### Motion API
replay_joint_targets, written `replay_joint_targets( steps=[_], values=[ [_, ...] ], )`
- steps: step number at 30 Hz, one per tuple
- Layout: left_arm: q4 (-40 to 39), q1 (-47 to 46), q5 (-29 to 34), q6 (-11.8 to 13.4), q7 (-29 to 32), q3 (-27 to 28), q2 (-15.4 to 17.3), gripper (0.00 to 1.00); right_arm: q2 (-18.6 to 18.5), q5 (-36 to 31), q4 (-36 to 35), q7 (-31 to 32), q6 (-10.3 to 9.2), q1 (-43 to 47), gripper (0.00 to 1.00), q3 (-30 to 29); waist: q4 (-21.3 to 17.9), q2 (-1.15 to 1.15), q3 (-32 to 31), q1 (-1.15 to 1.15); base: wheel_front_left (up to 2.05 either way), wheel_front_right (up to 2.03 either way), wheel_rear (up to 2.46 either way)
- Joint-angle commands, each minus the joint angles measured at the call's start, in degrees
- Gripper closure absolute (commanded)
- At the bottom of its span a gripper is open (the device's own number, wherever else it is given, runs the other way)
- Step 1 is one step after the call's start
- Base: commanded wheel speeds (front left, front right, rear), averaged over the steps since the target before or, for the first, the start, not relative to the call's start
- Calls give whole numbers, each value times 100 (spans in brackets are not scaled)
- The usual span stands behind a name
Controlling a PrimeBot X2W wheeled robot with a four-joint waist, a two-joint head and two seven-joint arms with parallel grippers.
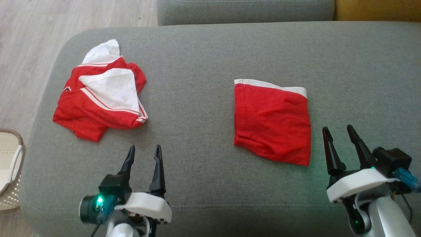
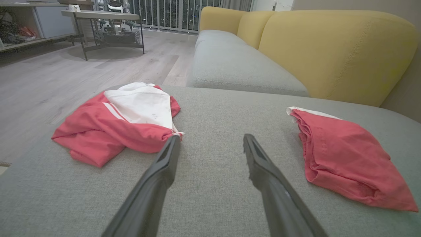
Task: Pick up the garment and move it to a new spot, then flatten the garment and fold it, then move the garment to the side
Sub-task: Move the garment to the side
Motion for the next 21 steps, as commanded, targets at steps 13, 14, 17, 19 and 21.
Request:
replay_joint_targets(
  steps=[13,14,17,19,21],
  values=[
    [-150,-466,108,40,-69,-57,8,0,-3,1185,179,812,-1,-587,0,13,186,0,567,0,0,0,0],
    [-147,-510,106,47,-69,-94,8,0,-51,1364,220,933,-1,-662,0,9,214,0,627,0,0,0,0],
    [-135,-620,90,87,-69,-197,8,0,-158,1881,359,1260,-1,-869,0,-24,285,0,786,0,0,0,0],
    [-118,-670,68,114,-69,-250,8,0,-250,2067,480,1409,-1,-994,0,-47,331,0,867,0,0,0,0],
    [-111,-708,47,143,-69,-291,8,0,-321,2169,624,1530,-1,-1109,0,-52,373,0,943,0,0,0,0]
  ],
)
